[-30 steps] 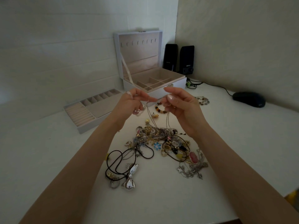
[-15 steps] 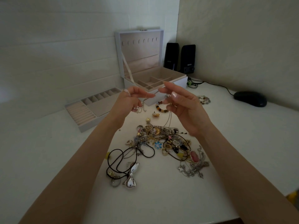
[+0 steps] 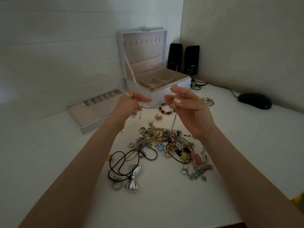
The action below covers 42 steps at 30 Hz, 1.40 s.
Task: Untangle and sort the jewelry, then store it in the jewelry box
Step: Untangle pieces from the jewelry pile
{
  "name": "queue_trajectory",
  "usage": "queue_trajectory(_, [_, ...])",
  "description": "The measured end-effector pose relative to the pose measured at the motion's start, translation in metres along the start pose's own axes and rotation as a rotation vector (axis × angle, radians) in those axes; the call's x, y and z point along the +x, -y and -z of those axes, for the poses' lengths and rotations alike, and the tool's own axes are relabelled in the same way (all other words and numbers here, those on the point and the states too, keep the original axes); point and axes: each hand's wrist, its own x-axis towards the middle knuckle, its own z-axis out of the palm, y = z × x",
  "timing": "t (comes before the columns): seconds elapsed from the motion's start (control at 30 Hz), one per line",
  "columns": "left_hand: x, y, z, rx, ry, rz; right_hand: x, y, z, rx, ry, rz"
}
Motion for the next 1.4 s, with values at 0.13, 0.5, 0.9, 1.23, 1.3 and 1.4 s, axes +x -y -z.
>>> queue_trajectory(0.13, [0.006, 0.008, 0.002, 0.044, -0.099, 0.051, 0.0, 0.004, 0.002, 0.114, -0.01, -0.033])
queue_trajectory(0.5, [-0.009, -0.007, 0.003, -0.114, 0.041, -0.159, -0.002, -0.023, -0.004, -0.915, -0.018, 0.029])
queue_trajectory(0.9, [-0.018, -0.02, 0.006, -0.316, 0.433, -0.238, -0.001, -0.022, -0.012, -0.158, 0.176, -0.231])
queue_trajectory(1.23, [-0.014, -0.016, 0.007, 0.031, 0.411, -0.048, 0.002, -0.004, 0.002, 0.121, -0.152, -0.085])
queue_trajectory(1.3, [-0.012, -0.013, 0.006, -0.083, 0.335, -0.02, 0.003, 0.001, 0.005, 0.187, -0.223, -0.09])
queue_trajectory(1.4, [-0.008, -0.01, 0.008, -0.5, 0.305, 0.061, 0.005, 0.001, 0.005, 0.145, -0.314, -0.111])
